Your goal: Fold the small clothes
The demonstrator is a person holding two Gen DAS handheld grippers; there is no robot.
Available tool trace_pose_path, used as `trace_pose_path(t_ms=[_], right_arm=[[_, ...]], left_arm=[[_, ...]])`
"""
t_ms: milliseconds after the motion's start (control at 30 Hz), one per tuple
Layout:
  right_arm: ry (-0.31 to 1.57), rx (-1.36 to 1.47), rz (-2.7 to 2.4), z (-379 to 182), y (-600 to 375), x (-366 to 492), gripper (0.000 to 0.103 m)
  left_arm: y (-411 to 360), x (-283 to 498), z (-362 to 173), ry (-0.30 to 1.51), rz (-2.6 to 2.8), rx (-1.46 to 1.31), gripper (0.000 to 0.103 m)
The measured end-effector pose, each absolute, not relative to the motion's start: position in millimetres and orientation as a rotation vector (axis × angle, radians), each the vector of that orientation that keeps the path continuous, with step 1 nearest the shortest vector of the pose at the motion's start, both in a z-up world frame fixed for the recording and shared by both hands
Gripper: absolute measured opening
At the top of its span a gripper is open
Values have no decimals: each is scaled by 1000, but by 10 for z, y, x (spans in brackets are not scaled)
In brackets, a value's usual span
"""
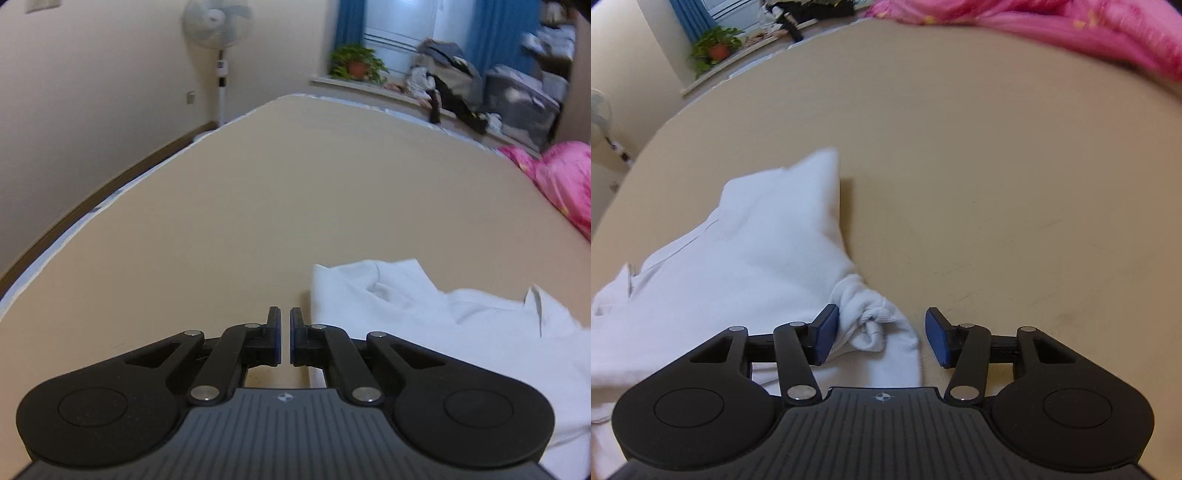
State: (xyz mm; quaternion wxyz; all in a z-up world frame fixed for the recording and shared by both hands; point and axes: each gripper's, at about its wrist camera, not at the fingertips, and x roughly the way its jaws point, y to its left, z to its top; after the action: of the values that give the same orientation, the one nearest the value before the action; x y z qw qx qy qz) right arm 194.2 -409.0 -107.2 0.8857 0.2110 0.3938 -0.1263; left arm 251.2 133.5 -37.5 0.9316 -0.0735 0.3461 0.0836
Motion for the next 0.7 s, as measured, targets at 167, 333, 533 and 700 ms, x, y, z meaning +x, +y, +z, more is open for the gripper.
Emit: trace_pose_path(t_ms=[167,333,533,700], right_arm=[[635,432,-199,-802,-4019,1838,49],[814,421,-289,-1151,-4125,2064,61],[685,412,-279,-1006,-4091,1967,53],[785,544,-377,-1004,-4322,1715,52]], left_arm=[[1214,2414,-351,707,5,-189,6],[1052,2579,-803,967,8,-88,4],[937,2368,-764,883,-43,-11,38],[883,2056,-517,856,-24,55,37]])
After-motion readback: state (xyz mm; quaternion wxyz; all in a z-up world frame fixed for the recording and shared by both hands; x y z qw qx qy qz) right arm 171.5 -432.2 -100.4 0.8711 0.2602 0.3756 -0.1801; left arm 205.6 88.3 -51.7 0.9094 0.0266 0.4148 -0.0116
